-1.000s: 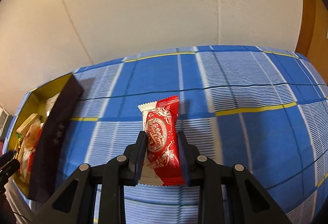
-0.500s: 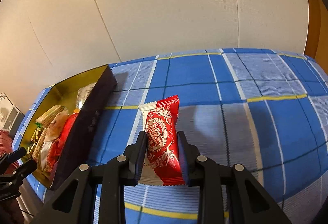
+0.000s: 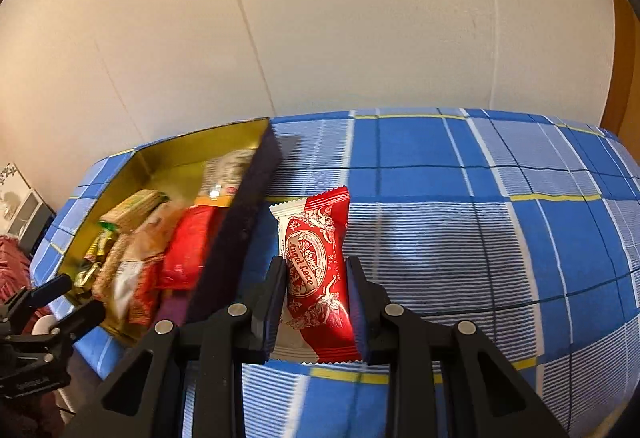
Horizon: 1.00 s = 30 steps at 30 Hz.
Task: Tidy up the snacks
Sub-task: 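Carry the red candy into the gold tray and open the right tool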
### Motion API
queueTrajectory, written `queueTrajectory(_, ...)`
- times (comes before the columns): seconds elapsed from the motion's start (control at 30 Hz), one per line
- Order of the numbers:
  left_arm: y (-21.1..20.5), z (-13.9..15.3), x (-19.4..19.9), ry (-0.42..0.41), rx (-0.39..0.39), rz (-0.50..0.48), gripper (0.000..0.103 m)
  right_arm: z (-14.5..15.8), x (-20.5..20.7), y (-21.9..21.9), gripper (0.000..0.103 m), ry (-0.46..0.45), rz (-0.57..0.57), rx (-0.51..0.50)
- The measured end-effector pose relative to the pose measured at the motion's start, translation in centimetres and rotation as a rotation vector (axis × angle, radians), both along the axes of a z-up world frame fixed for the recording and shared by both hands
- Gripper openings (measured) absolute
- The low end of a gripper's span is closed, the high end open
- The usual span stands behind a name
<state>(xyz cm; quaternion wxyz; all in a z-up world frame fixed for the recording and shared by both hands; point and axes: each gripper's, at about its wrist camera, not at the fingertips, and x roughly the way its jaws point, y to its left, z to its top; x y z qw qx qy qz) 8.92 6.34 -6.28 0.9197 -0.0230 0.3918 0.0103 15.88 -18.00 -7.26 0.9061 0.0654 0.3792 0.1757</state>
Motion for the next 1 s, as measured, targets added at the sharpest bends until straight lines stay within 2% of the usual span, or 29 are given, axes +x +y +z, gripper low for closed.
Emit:
queueTrajectory(0.4,2.3,0.6,-1.8,-0.041,-0.014,0.035,0.096,2.2,-0.9,5.7,0.03,-0.015,0.106,0.013)
queueTrajectory(0.63,3.3,0.6,-2.8,-0.06,0.005,0.057,0.102,1.0,-0.4,9.4,0.03,0.049,0.16,-0.002)
queueTrajectory(0.8,3.7,0.6,-3.2,-0.064,0.013,0.073,0.103,-0.3,-0.2,11.0,0.03,0.105,0.186,0.006)
queueTrajectory(1.0,4.3,0.5,-3.3,-0.058,0.008,0.111,0.103,-1.4,0.7,12.2,0.032,0.123,0.194,0.011)
